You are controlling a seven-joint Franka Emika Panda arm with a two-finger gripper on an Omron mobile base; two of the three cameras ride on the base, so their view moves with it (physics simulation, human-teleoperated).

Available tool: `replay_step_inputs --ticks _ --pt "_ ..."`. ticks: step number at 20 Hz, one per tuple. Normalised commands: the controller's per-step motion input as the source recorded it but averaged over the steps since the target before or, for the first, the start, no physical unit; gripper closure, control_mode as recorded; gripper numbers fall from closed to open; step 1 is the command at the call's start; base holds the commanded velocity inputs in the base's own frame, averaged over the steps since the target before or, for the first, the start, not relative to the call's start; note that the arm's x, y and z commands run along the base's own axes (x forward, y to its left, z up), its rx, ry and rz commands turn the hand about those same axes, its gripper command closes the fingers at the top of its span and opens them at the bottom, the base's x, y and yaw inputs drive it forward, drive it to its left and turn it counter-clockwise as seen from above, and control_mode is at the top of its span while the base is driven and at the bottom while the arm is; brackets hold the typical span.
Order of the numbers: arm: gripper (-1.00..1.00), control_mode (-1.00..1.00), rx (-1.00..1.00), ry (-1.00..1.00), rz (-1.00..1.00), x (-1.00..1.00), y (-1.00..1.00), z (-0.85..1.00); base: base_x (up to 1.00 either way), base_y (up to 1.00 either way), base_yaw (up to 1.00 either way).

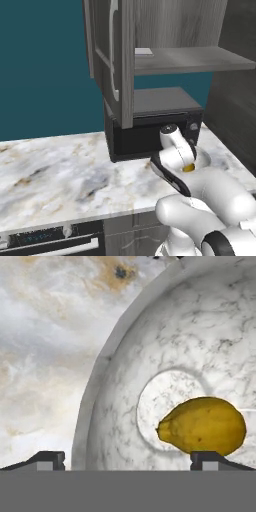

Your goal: Pick the lemon from the cabinet and place it in the bowl. Then pick the bowl and place it in the sink. Then turn on the sink facuet.

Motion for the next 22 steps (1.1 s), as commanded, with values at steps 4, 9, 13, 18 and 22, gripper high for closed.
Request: replay_step_inputs --ticks 4,9,13,18,22 --pt "-1.0 -1.0 0.0 0.0 0.01 0.0 -0.04 -0.61 0.0 0.0 0.0" --pt "1.0 -1.0 0.0 0.0 0.02 0.0 -0.06 -0.55 0.0 0.0 0.0" --pt "1.0 -1.0 0.0 0.0 0.01 -0.06 -0.09 -0.26 0.0 0.0 0.0" --pt "1.0 -1.0 0.0 0.0 0.0 -0.07 -0.01 -0.04 0.0 0.0 0.0" --pt "1.0 -1.0 0.0 0.05 0.0 -0.44 -0.01 0.37 0.0 0.0 0.0"
